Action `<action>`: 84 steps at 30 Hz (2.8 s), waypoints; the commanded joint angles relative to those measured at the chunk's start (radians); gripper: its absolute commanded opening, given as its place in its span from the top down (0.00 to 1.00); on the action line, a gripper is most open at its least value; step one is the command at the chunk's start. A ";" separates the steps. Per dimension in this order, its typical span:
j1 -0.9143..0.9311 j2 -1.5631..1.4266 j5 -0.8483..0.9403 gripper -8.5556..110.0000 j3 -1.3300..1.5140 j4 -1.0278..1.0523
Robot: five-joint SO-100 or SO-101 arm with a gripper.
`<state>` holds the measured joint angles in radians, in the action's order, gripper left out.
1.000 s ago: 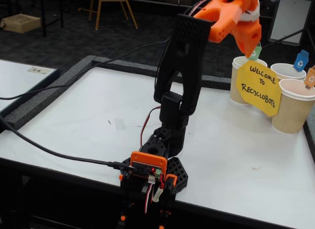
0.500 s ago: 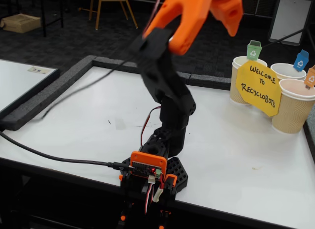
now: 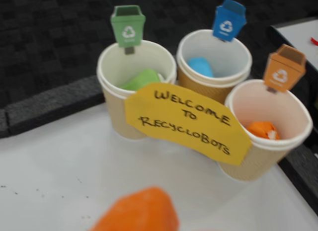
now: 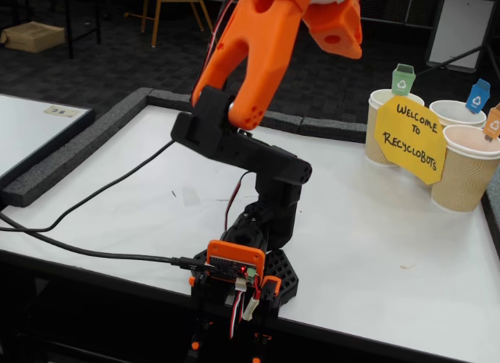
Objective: Sort rubbish by color.
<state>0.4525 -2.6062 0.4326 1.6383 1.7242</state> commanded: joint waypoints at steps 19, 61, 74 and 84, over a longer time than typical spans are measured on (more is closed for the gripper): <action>0.057 -0.034 -0.264 0.93 0.129 0.031; -0.069 -0.035 -0.256 0.93 -0.244 0.035; -0.316 -0.046 -0.420 0.93 0.325 -0.333; -0.472 -0.046 -0.465 0.91 0.764 -0.640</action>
<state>0.0215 -2.6308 -0.0107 2.2979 1.1934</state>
